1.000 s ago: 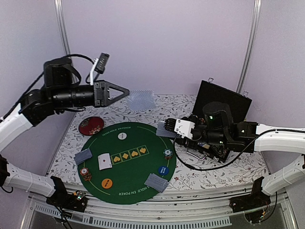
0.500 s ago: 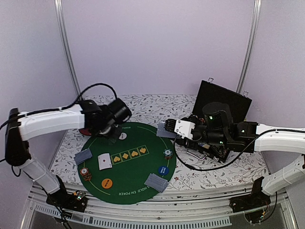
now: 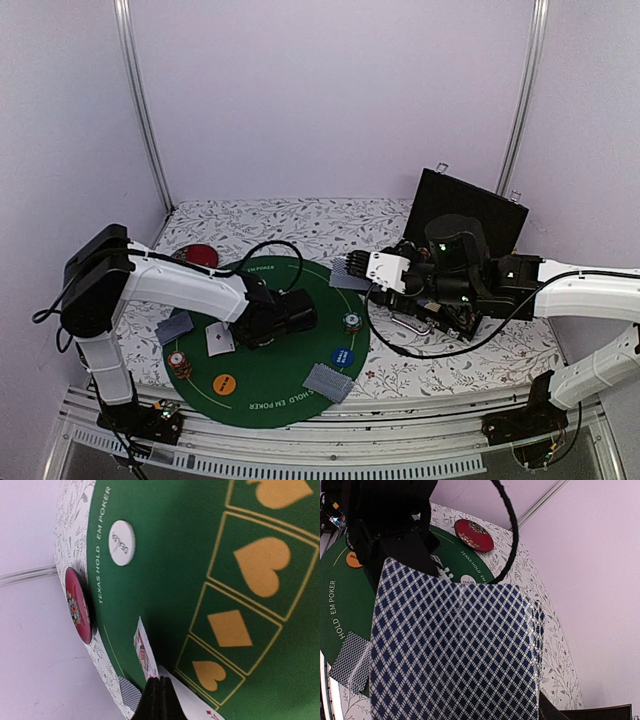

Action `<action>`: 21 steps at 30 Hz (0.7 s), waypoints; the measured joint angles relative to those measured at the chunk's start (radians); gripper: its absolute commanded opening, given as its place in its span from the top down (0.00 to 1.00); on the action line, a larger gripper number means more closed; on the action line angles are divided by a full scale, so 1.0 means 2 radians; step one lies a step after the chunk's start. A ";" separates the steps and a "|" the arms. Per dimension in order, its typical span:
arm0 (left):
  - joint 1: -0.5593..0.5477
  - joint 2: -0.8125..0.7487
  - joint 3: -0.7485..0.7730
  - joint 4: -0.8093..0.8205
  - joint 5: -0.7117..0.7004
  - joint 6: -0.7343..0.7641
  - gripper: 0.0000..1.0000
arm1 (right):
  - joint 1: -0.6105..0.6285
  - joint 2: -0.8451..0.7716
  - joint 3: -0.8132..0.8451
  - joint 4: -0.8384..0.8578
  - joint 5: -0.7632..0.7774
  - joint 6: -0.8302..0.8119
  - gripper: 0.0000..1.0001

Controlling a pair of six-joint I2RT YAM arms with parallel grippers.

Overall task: Distribute texas hold em gaming equipment
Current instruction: Flop the poker card into the community card area.

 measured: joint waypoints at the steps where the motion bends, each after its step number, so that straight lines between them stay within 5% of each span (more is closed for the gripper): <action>1: -0.004 0.000 -0.008 0.007 0.006 0.007 1.00 | 0.000 0.000 0.000 0.000 0.000 0.000 0.54; 21: -0.029 0.000 -0.051 0.077 0.107 0.047 1.00 | 0.000 -0.004 0.000 0.000 0.000 -0.001 0.54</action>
